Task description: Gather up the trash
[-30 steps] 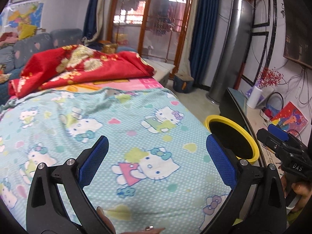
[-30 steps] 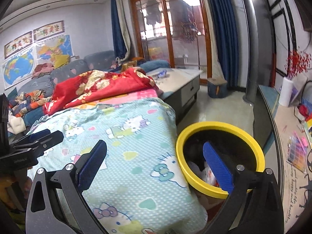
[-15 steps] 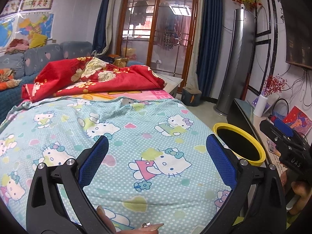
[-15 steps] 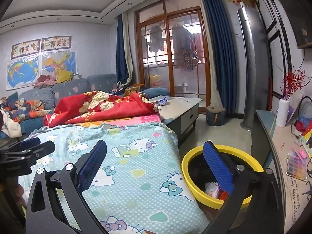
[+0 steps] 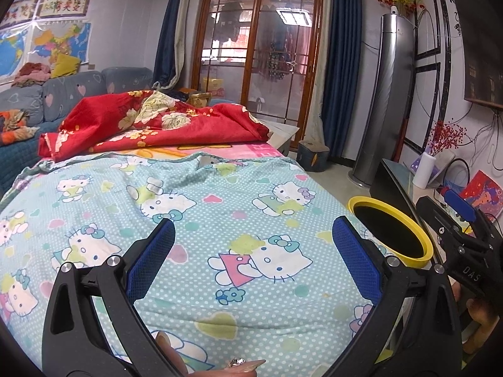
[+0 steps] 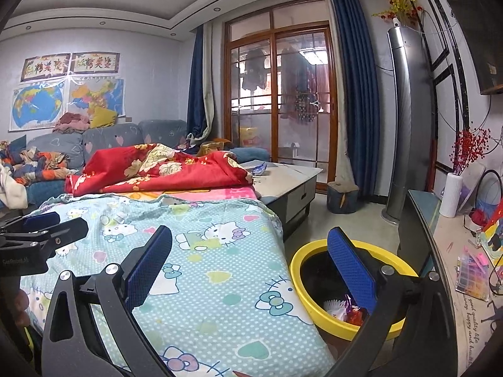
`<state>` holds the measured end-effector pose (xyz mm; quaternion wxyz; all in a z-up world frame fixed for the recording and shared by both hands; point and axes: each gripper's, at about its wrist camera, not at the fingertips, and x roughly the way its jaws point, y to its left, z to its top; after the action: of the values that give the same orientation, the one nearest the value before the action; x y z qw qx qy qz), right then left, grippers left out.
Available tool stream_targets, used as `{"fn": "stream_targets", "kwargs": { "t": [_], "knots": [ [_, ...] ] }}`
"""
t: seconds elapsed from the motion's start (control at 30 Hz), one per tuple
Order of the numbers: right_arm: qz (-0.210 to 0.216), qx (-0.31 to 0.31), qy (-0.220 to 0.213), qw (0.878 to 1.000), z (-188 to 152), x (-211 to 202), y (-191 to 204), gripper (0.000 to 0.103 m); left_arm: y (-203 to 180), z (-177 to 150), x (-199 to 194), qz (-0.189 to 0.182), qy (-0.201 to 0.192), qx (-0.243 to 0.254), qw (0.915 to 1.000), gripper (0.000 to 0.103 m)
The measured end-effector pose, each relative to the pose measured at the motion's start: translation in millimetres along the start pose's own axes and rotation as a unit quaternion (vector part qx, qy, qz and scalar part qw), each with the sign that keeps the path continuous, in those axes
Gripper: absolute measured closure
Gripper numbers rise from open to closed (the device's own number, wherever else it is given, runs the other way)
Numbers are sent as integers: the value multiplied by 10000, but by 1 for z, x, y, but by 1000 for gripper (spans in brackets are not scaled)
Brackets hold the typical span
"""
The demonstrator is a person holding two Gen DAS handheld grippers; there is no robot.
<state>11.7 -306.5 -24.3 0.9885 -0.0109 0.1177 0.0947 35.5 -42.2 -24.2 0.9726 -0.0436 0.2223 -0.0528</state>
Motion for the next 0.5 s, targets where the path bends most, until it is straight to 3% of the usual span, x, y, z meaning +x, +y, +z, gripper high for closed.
{"fn": "stream_targets", "kwargs": {
  "t": [0.5],
  "knots": [
    [-14,24,12,10000,0,-1,-1,7,0,-1,-1,10,23,-42,10000,11]
  ]
}}
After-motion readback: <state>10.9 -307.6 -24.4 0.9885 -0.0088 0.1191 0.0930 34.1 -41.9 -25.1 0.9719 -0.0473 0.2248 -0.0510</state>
